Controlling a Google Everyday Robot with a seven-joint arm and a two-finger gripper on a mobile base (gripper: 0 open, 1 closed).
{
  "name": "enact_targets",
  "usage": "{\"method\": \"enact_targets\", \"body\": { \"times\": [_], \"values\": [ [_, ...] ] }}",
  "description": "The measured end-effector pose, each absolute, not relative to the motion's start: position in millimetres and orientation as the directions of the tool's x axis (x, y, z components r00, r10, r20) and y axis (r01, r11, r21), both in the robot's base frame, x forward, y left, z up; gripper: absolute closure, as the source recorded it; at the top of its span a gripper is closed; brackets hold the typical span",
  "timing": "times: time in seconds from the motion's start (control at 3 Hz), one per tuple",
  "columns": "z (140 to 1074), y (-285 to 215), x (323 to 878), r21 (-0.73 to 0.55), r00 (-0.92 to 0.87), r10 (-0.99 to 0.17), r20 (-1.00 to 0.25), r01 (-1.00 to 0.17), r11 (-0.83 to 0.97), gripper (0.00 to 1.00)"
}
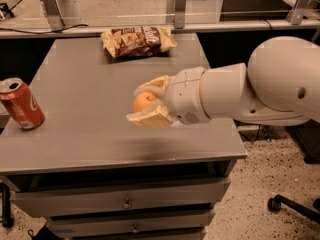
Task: Move orange near brown chip bag
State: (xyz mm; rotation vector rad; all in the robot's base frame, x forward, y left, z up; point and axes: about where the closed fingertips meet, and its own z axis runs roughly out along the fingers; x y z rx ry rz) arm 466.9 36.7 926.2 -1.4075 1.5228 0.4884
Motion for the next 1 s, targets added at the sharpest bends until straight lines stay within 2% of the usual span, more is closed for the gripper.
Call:
{"method": "enact_targets", "body": {
  "times": [0.67,1.0],
  "values": [
    [928.7,29.2,474.3,-0.32,0.135,-0.542,-0.829,-0.91,0.264,1.0],
    [934.3,6.8,501.3,-0.345,0.129,-0.566,-0.815,-0.892,0.293,1.0]
  ]
}}
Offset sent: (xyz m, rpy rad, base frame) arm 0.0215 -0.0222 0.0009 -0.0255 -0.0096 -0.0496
